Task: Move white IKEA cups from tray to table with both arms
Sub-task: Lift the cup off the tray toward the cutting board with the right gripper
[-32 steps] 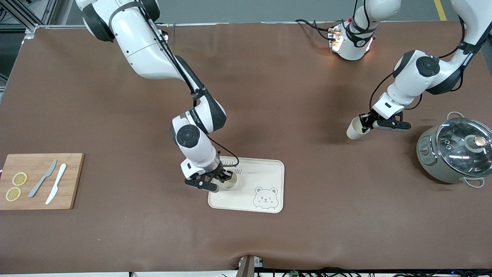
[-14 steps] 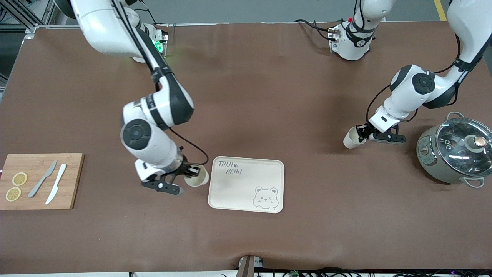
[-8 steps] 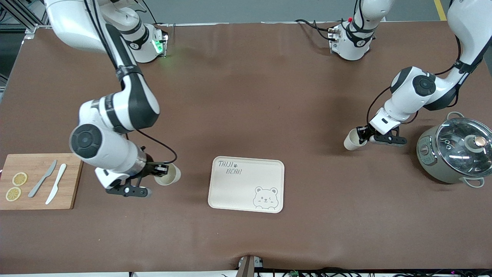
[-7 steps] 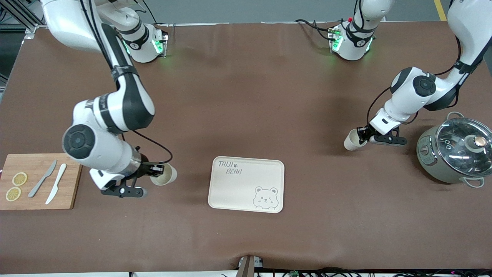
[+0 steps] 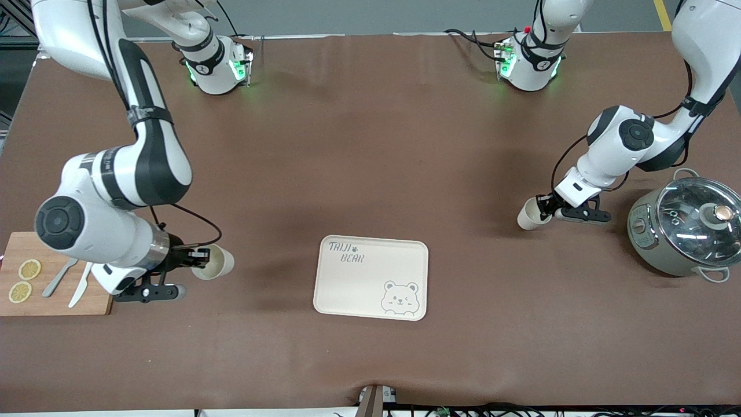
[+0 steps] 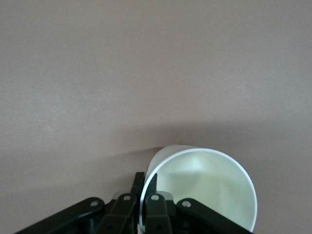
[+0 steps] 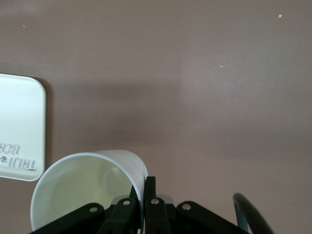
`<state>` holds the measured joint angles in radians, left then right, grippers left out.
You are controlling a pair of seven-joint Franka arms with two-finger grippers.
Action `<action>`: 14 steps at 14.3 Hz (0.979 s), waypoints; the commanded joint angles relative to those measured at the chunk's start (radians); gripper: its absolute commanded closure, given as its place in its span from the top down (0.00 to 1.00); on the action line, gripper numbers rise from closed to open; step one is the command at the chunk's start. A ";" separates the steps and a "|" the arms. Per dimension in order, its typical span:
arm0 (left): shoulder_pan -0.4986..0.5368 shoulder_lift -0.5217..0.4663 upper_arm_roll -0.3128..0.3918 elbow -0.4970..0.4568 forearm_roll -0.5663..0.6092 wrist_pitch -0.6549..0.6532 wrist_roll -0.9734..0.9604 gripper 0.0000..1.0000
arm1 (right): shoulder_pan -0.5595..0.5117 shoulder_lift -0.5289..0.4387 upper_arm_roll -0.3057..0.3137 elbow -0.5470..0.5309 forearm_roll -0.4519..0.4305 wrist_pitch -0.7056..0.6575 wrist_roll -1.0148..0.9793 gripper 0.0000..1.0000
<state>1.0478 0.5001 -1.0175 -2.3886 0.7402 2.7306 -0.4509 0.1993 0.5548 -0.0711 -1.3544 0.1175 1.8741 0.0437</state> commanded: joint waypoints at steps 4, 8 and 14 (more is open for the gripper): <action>-0.008 0.054 0.042 0.042 0.096 0.006 -0.003 0.00 | -0.089 -0.041 0.014 -0.097 -0.012 0.055 -0.192 0.00; -0.008 0.054 0.042 0.042 0.096 0.006 -0.012 0.00 | -0.127 -0.070 0.016 -0.230 -0.029 0.210 -0.316 0.00; -0.057 0.041 0.039 0.101 0.094 -0.115 -0.041 1.00 | -0.185 -0.081 0.017 -0.390 -0.027 0.428 -0.435 0.00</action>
<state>1.0336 0.5530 -0.9812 -2.3342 0.8060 2.6995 -0.4526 0.0468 0.5253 -0.0732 -1.6788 0.0996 2.2745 -0.3555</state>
